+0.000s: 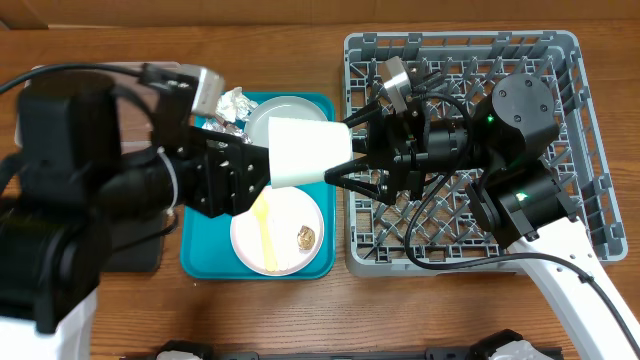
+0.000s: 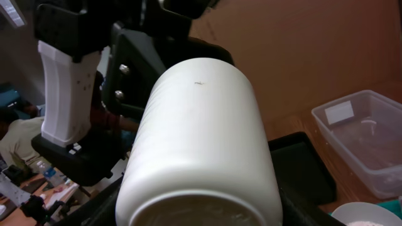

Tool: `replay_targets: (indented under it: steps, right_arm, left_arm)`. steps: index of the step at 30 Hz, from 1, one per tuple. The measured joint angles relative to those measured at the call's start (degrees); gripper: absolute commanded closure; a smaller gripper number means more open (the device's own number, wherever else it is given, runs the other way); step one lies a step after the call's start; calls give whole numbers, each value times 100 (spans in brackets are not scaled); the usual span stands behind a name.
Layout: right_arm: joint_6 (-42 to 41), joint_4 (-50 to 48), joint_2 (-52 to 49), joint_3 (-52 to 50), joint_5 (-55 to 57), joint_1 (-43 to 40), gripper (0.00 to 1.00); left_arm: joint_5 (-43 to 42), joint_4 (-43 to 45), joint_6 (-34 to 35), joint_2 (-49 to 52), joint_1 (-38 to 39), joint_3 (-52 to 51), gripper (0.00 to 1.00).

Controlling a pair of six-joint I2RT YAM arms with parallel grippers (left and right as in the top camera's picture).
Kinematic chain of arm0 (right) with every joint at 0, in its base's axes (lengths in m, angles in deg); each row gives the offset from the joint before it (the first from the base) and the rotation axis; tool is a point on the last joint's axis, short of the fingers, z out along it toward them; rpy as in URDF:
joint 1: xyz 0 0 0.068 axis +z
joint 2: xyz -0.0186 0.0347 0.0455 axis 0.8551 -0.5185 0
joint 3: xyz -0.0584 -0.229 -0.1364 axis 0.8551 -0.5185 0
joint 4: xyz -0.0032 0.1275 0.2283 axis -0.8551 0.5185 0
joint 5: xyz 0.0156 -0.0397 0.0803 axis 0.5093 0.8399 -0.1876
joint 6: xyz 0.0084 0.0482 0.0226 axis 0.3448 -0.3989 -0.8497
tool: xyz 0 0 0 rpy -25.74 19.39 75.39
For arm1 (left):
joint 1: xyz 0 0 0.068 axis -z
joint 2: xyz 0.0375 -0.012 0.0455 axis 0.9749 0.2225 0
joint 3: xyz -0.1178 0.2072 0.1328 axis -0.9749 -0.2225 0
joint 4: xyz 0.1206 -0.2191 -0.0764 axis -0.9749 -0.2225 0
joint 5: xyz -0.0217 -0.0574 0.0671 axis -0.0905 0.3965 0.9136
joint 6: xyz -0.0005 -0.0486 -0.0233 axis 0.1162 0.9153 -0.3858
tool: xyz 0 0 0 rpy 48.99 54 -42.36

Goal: Sort waste into correct bins and load items into the dishwasher rack
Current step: 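Grasp the cup with the right gripper and release the left gripper, then place the white cup upside down in the rack with the right gripper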

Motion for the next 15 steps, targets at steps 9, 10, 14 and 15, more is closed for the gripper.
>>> replay_targets:
  steps: [9,10,14,15]
  right_arm:
    - [-74,7,0,0,131,-116,61]
    - [-109,59,0,0,164,-186,61]
    - [-258,782,13,7,540,-669,61]
    - [-267,881,13,7,584,-719,61]
  left_arm:
    - [1515,-776,181,-83,0,155,18]
    - [1639,-817,199,-83,2,155,18]
    - [2107,-879,304,-79,2,271,18]
    - [2151,-879,313,-79,2,352,18]
